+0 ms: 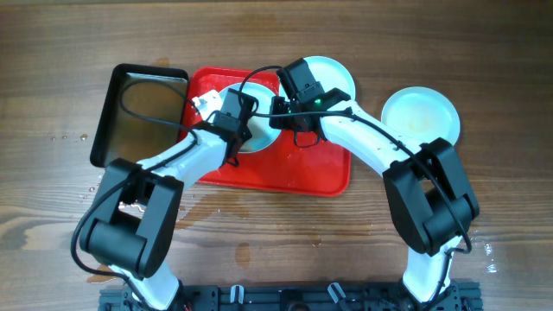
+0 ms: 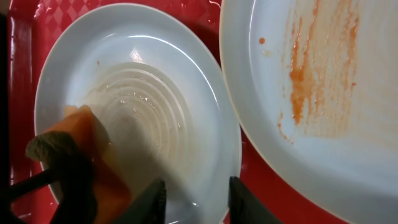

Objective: Clean dirty plates on tray and stack at the side

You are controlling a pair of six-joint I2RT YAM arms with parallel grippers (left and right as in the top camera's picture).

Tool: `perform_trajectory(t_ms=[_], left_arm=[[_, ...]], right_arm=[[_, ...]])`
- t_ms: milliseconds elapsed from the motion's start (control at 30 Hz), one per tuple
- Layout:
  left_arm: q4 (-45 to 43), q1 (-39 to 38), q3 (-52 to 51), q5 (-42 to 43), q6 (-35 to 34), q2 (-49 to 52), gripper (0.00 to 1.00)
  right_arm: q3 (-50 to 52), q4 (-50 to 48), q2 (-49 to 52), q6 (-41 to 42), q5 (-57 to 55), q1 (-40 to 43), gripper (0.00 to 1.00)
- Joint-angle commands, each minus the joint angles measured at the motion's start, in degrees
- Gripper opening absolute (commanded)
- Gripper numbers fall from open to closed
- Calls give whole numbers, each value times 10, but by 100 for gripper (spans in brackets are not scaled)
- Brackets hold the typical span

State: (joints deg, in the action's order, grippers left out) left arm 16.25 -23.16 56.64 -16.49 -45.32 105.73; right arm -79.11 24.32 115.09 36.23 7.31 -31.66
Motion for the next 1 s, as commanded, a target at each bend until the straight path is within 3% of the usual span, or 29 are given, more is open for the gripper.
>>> perform_trajectory(t_ms=[0,133,467,633,767,967], left_arm=[[16,20,-29,127,-6,26,4],[16,46,-42,161,-6,26,4],[21,58,-47,208,-1,26,4],[19,75,-47,233,-2,26,4],[19,97,-47,257,-1,26,4],[1,111,-47,258,12,26,4]], right_arm=[[-1,-2,22,14,23,4,40],[-1,1,28,24,32,12,45],[-1,-3,55,61,45,25,43],[-1,-20,75,90,61,25,27],[-1,-26,83,90,70,25,4],[-1,-22,83,89,79,25,4]])
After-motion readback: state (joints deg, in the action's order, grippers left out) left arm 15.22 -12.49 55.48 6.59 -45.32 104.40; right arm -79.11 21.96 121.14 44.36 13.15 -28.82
